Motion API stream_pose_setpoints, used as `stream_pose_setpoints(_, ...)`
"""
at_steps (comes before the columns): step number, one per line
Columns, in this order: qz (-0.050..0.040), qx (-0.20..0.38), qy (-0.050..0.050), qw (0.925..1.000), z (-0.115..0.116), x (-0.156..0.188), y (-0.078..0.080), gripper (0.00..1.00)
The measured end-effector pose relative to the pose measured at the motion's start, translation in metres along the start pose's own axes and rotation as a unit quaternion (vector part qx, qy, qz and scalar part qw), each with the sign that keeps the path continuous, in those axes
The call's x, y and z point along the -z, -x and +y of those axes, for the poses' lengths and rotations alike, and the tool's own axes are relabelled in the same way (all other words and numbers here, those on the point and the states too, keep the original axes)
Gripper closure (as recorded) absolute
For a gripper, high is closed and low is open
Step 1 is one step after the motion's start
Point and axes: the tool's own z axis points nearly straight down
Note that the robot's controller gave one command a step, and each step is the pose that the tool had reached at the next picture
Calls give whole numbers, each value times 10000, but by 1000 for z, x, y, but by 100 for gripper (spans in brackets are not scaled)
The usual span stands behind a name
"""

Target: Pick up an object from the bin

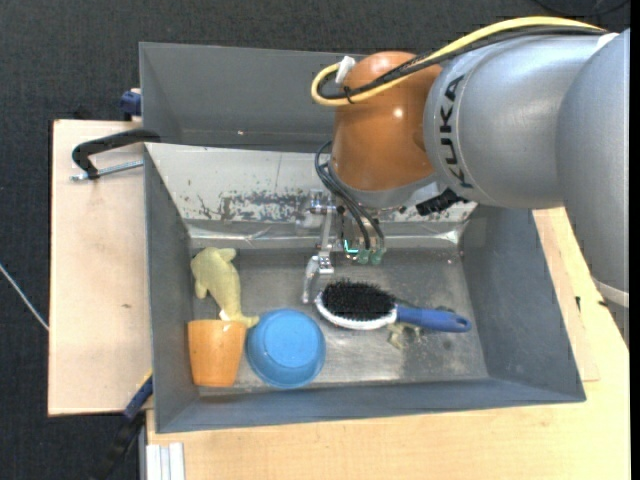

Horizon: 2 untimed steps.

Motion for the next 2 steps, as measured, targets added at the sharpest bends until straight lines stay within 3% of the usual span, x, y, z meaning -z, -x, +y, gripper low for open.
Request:
stream_pose_setpoints(1, -1, -538, -9, 9986, -46, -76, -36, 0)
stream_pose_setpoints(2, -44, -523, 12, 9986, -43, -72, -33, 100)
